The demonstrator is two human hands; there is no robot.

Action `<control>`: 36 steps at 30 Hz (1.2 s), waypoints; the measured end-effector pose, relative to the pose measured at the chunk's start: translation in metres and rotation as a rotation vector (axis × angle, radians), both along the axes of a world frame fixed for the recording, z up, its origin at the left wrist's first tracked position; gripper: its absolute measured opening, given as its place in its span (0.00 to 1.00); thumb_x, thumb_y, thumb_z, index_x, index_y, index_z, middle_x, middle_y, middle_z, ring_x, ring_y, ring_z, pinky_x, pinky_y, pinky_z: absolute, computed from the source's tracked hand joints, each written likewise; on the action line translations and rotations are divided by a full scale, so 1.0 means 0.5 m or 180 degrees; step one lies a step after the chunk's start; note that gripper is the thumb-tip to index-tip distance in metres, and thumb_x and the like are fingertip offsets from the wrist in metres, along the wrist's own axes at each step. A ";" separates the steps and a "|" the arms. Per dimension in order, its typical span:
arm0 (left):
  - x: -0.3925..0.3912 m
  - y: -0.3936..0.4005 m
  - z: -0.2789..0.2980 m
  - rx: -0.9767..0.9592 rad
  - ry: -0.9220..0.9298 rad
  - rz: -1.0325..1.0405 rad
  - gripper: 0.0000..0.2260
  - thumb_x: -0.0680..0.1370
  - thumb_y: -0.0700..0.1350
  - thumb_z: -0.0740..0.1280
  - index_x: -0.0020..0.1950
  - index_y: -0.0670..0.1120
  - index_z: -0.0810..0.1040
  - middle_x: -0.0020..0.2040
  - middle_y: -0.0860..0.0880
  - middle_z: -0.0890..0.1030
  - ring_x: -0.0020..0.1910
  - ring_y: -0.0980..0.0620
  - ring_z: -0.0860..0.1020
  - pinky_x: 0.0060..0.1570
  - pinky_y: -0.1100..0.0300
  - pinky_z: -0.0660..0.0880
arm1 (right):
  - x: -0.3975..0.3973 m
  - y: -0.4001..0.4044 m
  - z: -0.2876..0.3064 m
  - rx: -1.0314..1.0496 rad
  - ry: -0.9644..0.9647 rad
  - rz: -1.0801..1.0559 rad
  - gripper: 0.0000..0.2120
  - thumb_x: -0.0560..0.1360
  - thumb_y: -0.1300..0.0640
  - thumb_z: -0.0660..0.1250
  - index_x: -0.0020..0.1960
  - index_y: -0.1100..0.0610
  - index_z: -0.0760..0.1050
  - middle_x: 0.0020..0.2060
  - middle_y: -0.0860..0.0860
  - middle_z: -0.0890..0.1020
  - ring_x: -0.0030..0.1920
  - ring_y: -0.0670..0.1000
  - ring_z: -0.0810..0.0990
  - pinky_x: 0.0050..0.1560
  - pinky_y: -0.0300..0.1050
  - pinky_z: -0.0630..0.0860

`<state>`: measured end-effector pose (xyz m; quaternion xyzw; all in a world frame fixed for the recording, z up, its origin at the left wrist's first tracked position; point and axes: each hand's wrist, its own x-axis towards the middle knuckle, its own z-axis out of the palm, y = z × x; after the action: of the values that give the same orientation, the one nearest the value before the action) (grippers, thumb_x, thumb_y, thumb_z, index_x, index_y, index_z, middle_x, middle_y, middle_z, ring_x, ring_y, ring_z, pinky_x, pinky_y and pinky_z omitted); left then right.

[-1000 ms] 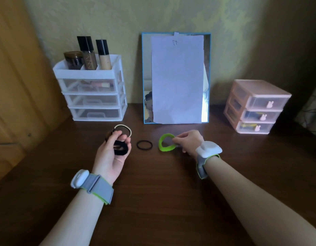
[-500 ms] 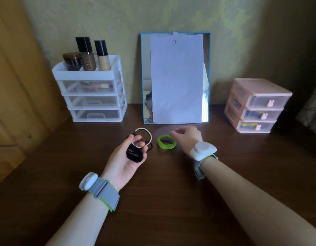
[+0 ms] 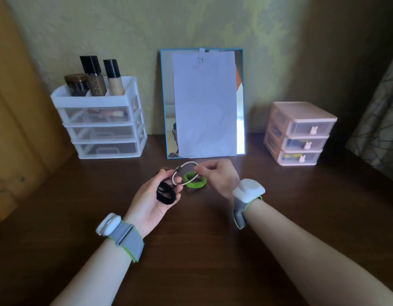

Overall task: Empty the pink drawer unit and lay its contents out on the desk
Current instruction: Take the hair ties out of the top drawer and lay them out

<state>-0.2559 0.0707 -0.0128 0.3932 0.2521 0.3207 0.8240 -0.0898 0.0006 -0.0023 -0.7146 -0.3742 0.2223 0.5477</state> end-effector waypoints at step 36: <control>0.036 -0.018 -0.003 -0.0439 -0.0165 -0.0289 0.19 0.80 0.53 0.60 0.43 0.41 0.81 0.31 0.46 0.75 0.25 0.51 0.70 0.25 0.63 0.68 | 0.055 -0.041 0.012 -0.0423 -0.0398 -0.0050 0.07 0.73 0.50 0.70 0.39 0.51 0.82 0.31 0.48 0.82 0.28 0.45 0.76 0.32 0.38 0.72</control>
<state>-0.2381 0.0614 -0.0142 0.3382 0.2340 0.2749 0.8691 -0.0624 -0.0196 0.0038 -0.7647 -0.3865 0.1973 0.4763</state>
